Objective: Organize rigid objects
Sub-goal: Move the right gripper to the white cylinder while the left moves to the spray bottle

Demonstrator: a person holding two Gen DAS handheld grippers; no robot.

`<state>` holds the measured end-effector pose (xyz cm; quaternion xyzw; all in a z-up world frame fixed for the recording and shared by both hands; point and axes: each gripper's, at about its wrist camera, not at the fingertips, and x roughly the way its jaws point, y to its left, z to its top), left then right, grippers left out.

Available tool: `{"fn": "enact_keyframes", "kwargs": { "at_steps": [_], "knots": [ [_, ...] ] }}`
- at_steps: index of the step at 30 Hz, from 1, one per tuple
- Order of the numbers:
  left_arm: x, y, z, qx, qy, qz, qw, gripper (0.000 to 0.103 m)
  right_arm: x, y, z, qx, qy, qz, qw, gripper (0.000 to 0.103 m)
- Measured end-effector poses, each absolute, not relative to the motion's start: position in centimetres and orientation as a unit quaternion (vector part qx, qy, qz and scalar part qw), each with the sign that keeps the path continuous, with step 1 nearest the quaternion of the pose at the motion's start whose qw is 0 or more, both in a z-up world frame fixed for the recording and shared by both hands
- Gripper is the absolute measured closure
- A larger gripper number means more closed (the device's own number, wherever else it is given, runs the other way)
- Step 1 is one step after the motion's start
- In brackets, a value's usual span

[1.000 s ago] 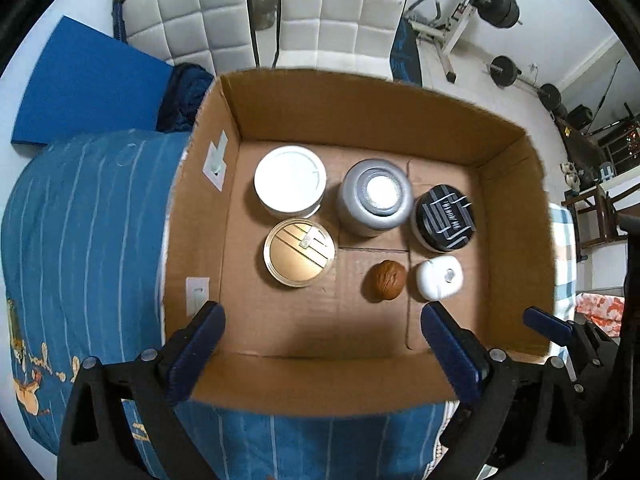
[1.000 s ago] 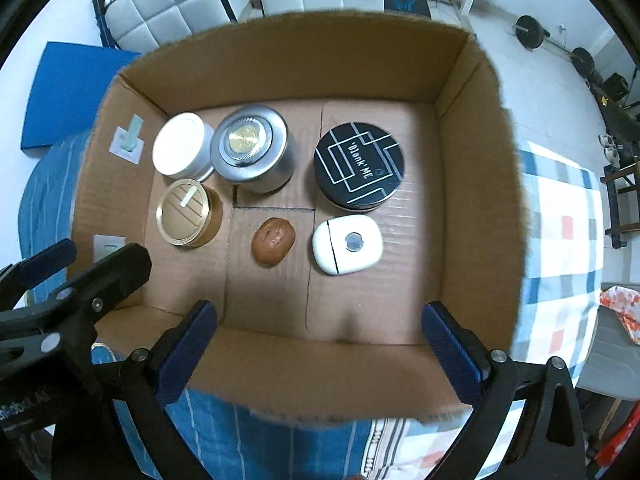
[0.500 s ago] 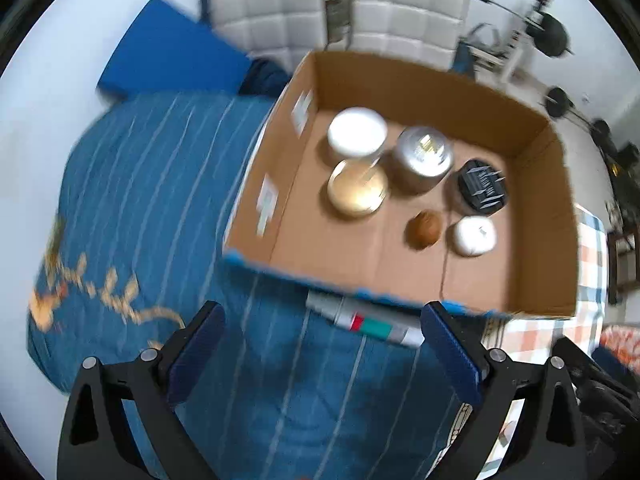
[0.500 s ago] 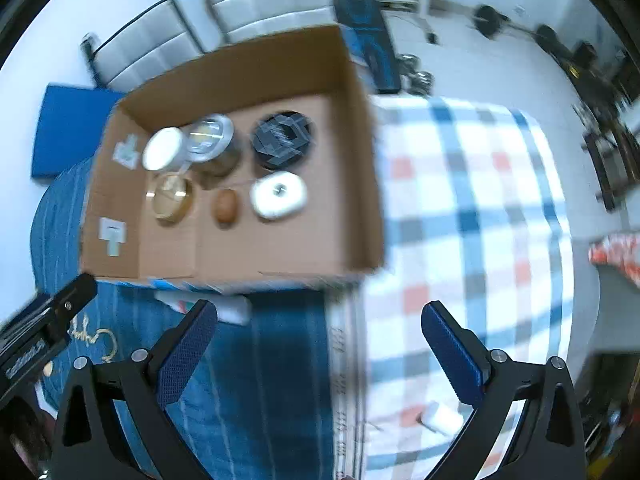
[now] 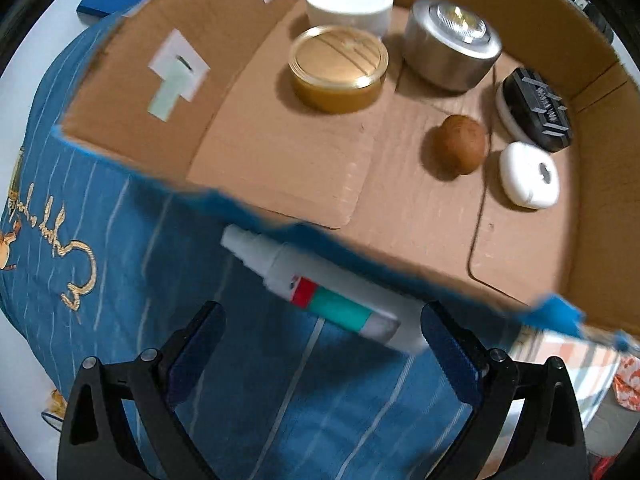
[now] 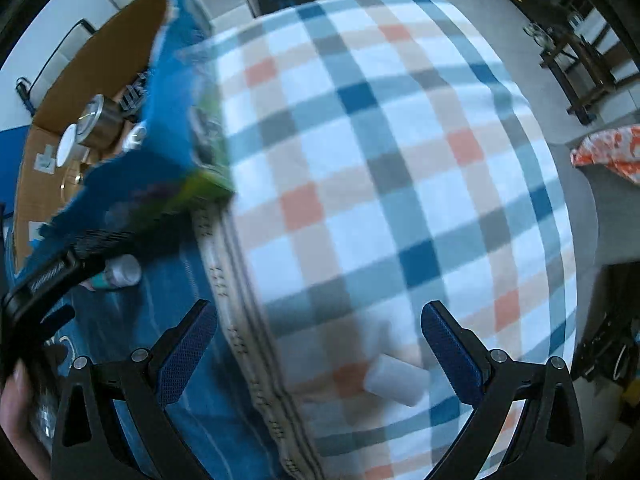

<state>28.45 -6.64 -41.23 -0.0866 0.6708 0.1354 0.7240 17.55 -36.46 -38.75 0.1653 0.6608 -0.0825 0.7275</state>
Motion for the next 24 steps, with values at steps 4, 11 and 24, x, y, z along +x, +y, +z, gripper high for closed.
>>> {"fn": "enact_keyframes", "kwargs": {
  "at_steps": [4,11,24],
  "knots": [
    [29.1,-7.1,-42.8,-0.074,0.672,0.148,0.721,0.003,15.7,-38.5,-39.4,0.166,0.665,-0.101,0.721,0.000],
    [27.0,-6.1,-44.4,-0.034,0.692,0.152,0.705,0.003,12.9,-41.5,-40.5,0.170,0.681,-0.125,0.701,0.000],
    [24.4,-2.5,-44.7,-0.041,0.714,0.123,0.688,0.036,10.4,-37.4,-45.7,0.046,0.751,-0.032,0.658,0.002]
  ]
}}
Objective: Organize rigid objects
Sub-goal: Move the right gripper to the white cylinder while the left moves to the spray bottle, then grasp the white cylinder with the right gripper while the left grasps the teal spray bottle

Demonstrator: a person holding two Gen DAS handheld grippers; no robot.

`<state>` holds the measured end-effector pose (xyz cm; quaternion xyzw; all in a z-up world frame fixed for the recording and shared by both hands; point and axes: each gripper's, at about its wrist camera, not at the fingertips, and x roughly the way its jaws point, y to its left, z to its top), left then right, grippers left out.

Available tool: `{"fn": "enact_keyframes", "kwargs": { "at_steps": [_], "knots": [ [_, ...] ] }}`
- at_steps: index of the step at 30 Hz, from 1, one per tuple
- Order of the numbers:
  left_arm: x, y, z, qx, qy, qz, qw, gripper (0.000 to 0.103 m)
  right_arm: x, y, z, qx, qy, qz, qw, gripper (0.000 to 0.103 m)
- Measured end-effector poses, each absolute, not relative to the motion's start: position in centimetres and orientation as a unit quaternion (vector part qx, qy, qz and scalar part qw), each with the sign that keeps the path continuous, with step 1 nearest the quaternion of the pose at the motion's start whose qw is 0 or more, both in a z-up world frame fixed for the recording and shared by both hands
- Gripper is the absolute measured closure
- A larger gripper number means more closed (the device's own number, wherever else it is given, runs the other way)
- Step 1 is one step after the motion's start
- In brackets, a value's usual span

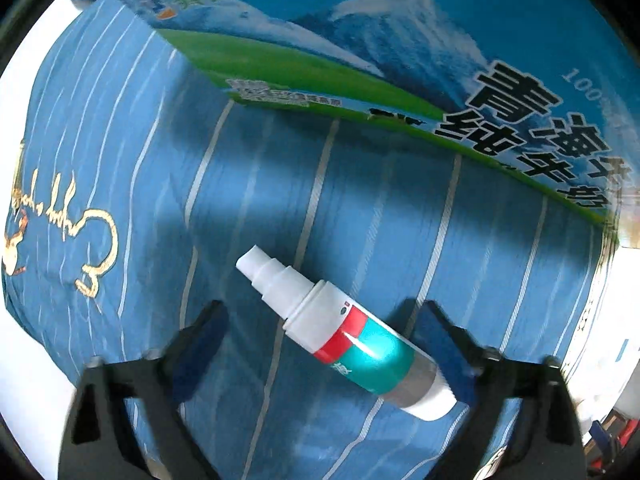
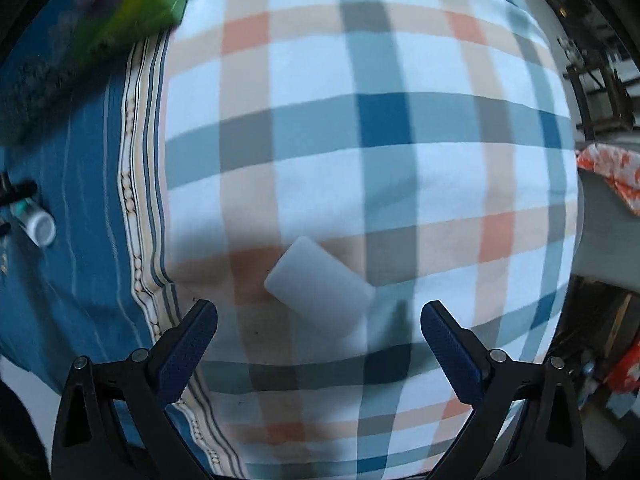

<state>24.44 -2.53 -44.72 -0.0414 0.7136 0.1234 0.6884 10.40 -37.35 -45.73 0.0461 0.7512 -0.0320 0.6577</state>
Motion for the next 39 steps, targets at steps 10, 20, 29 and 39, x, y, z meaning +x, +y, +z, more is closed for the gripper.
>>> {"fn": "enact_keyframes", "kwargs": {
  "at_steps": [10,20,29,39],
  "knots": [
    [22.4,-6.9,-45.1,-0.007,0.719,0.058,0.692,0.063,9.6,-36.7,-46.5,0.046,0.756,-0.034,0.652,0.065],
    [20.1,-14.5,-44.1,-0.002,0.730,-0.062,0.681,0.054,8.8,-37.6,-45.4,0.174,0.766,0.008,0.618,0.054],
    [18.4,-11.9,-44.6,-0.065,0.754,-0.025,0.653,0.046,9.1,-40.5,-42.4,0.126,0.755,0.001,0.643,0.036],
    [17.8,-14.9,-46.1,-0.001,0.749,-0.021,0.662,0.073,10.6,-43.4,-45.1,0.244,0.758,-0.028,0.604,0.037]
  ]
}}
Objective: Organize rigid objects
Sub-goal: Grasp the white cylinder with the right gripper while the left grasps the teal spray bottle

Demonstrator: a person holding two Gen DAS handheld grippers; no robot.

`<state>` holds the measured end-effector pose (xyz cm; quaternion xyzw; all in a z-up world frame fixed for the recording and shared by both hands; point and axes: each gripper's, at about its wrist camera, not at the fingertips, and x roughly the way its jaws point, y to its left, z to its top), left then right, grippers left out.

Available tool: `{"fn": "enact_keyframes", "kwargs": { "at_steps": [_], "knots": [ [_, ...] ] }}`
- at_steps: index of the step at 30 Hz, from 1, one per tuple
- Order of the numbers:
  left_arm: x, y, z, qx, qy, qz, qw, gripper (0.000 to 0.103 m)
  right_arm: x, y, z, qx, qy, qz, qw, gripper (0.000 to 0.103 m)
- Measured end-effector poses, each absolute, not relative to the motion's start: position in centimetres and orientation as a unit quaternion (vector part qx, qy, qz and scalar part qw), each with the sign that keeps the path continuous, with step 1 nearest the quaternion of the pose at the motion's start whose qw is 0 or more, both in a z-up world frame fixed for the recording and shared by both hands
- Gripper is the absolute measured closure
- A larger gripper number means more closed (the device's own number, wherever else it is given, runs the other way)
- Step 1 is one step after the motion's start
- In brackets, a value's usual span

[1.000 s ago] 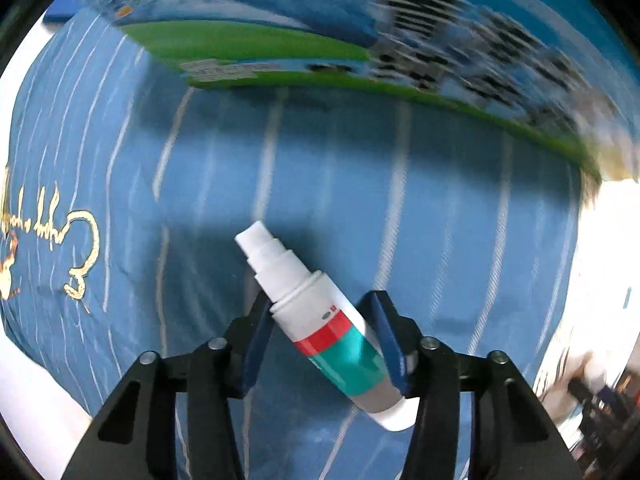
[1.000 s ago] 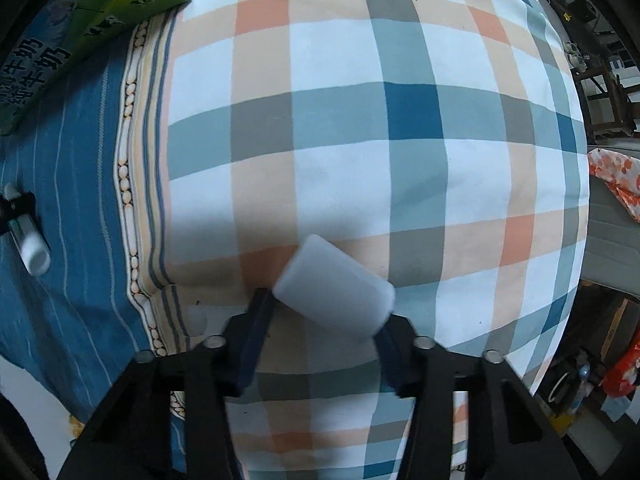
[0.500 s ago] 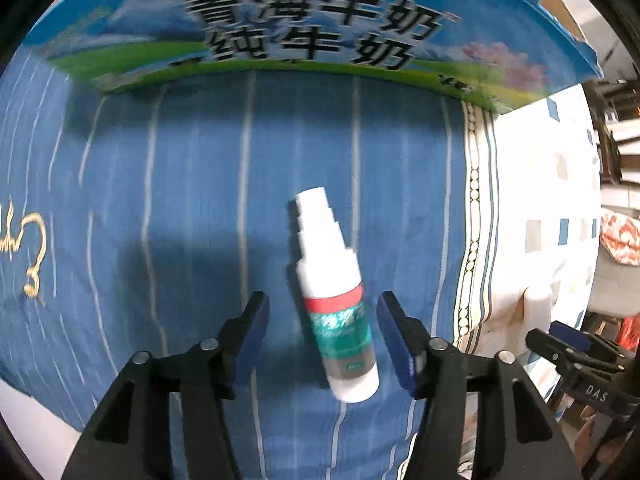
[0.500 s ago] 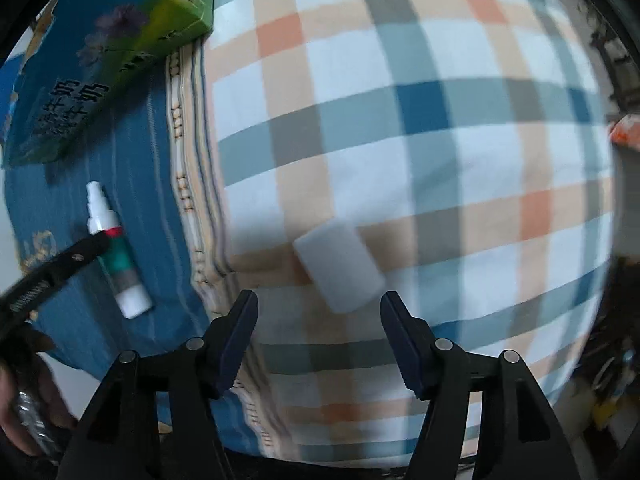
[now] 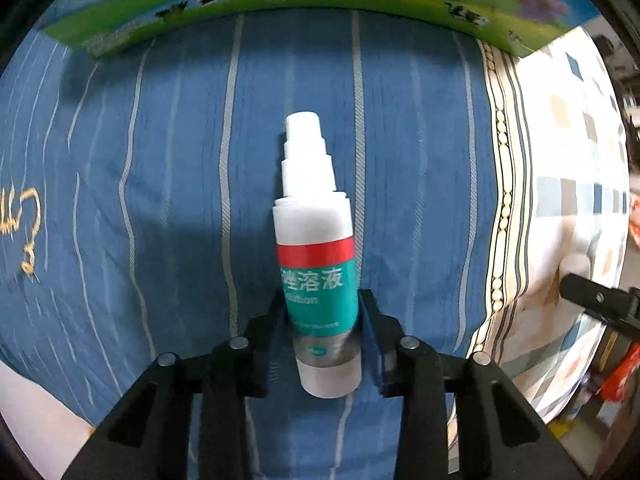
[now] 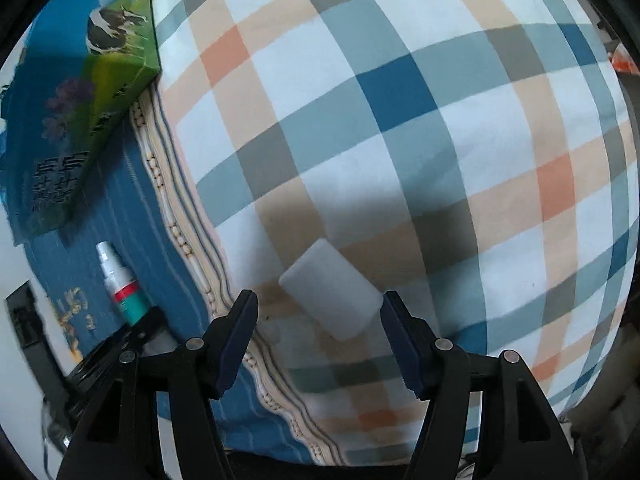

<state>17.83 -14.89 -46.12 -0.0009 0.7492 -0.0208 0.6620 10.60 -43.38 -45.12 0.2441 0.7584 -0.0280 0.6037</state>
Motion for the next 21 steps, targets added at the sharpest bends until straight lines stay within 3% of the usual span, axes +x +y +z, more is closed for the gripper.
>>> {"fn": "enact_keyframes", "kwargs": {
  "at_steps": [12,14,16,21],
  "knots": [
    [20.0,-10.5,-45.3,0.012,0.744,-0.021,0.668,0.073,11.6,-38.1,-41.8,-0.073,0.745,-0.015,0.663,0.036],
    [20.1,-10.4,-45.6,0.008,0.748,-0.020,0.663,0.071,12.0,-37.7,-42.5,-0.060,0.756,0.002,0.651,0.038],
    [20.1,-10.1,-45.8,-0.003,0.749,-0.019,0.662,0.069,12.6,-37.5,-43.5,-0.020,0.769,0.002,0.639,0.069],
    [19.5,-7.2,-48.2,-0.060,0.759,-0.025,0.648,0.067,13.2,-40.3,-44.1,0.112,0.785,-0.018,0.610,0.068]
  ]
}}
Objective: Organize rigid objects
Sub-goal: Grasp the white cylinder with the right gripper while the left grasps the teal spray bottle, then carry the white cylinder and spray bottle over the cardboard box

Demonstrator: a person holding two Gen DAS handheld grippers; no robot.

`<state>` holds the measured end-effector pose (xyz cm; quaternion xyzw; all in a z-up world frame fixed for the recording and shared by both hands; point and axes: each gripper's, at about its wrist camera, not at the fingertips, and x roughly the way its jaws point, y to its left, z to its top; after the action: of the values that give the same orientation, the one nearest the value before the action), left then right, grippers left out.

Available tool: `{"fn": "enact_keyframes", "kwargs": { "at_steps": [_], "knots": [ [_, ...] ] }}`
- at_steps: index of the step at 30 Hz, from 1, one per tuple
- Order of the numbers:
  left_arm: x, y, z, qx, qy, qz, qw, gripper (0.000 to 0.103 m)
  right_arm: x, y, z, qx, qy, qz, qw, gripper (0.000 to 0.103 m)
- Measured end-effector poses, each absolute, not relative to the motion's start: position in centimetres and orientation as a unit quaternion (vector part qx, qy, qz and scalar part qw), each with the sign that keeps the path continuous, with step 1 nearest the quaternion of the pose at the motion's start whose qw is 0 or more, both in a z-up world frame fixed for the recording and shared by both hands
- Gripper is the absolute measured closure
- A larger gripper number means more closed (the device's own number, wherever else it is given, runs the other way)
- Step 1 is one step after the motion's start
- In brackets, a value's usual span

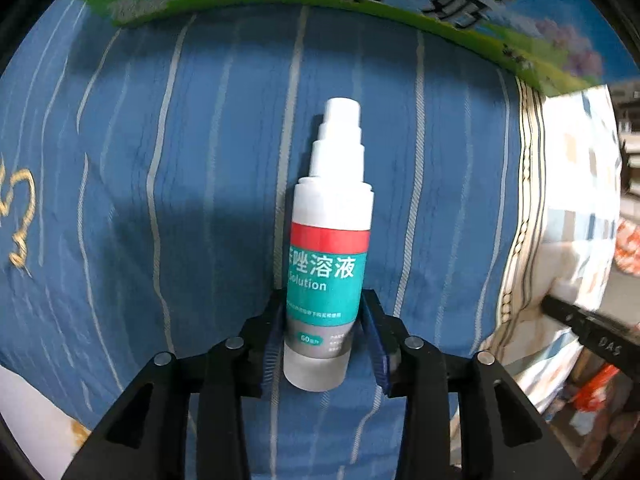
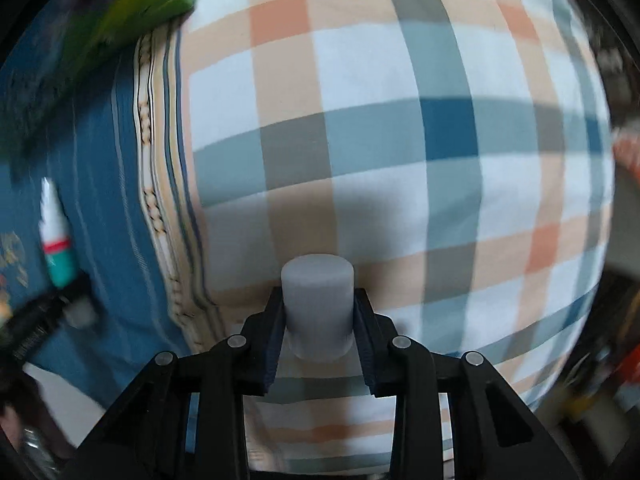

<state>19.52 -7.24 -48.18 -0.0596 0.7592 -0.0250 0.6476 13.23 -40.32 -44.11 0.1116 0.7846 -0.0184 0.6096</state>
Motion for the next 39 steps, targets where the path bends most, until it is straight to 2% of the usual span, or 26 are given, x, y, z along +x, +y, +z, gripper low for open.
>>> {"fn": "enact_keyframes", "kwargs": {
  "at_steps": [7,10,14,20,28,39],
  "knots": [
    [19.1,-3.5,-47.6,-0.096,0.764,-0.023,0.637,0.067,14.0,-39.6,-44.1,0.093,0.794,-0.023,0.600,0.067],
    [20.0,-4.7,-47.6,-0.073,0.758,-0.015,0.648,0.071,14.9,-37.8,-43.9,0.071,0.798,-0.023,0.598,0.067],
    [19.9,-5.8,-47.5,-0.032,0.745,-0.006,0.666,0.073,15.0,-35.7,-43.8,0.034,0.796,-0.024,0.603,0.068],
    [18.5,-7.7,-46.3,-0.020,0.729,-0.016,0.684,0.073,13.5,-32.9,-43.0,0.039,0.783,-0.023,0.621,0.069],
    [16.7,-7.8,-39.5,-0.019,0.672,-0.037,0.740,0.073,11.0,-32.2,-37.4,0.071,0.749,0.016,0.658,0.069],
    [18.4,-7.7,-28.7,-0.054,0.594,-0.062,0.801,0.074,12.7,-30.0,-26.8,0.093,0.674,0.081,0.728,0.069]
  ]
}}
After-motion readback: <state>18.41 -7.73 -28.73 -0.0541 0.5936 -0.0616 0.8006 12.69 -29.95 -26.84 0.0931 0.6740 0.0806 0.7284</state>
